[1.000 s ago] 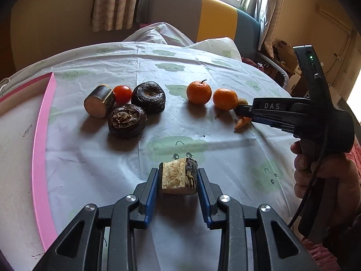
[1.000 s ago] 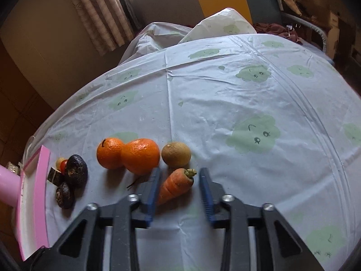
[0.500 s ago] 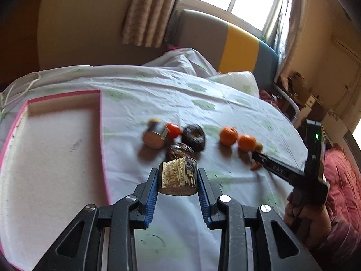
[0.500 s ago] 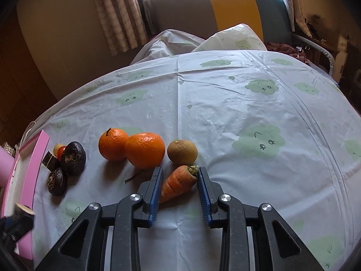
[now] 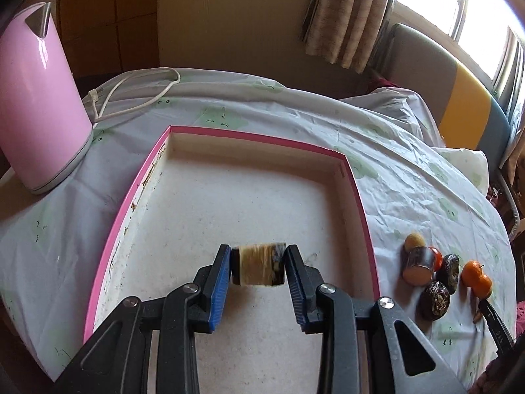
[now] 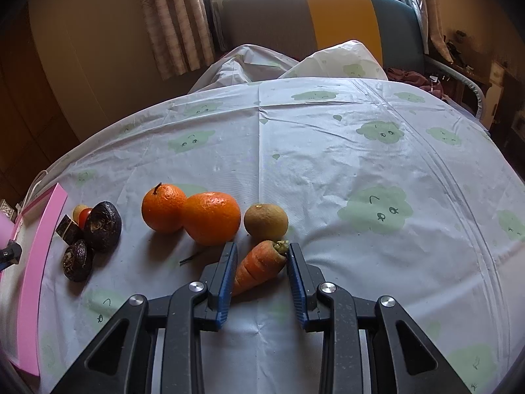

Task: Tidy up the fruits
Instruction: 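Carry the beige chunk into the pink tray and open the left gripper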

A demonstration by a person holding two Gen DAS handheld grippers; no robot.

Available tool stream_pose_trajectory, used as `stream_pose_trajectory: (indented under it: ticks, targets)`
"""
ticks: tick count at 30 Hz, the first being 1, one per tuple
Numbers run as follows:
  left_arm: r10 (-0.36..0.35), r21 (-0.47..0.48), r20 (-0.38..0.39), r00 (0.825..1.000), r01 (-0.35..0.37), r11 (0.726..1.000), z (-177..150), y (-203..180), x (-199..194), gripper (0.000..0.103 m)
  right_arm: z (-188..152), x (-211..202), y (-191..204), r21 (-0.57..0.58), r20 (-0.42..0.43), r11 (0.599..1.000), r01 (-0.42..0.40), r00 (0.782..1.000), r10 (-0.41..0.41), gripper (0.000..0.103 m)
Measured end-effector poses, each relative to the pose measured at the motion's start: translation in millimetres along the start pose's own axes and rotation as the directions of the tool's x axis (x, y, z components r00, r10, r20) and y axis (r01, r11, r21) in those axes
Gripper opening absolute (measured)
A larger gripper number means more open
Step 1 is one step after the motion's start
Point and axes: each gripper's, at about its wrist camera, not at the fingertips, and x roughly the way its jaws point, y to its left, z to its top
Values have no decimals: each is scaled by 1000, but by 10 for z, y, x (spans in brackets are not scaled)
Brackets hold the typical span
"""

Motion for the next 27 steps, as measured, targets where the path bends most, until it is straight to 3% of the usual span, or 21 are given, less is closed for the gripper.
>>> stream_pose_trajectory:
  ticks: [5, 17, 27]
  targets:
    - [7, 19, 1, 1000, -8, 1000, -33, -33, -73, 53, 0, 0, 3, -3, 2, 1000, 3, 1000, -3, 31]
    - [-30, 38, 19, 999, 29, 999, -413, -47, -425, 53, -17, -131, 36, -23, 16, 1000, 17, 1000, -17, 30]
    - [-56, 42, 3, 998, 55, 998, -586, -39, -512, 53, -158, -455, 86, -40, 34, 999, -29, 999, 30, 25]
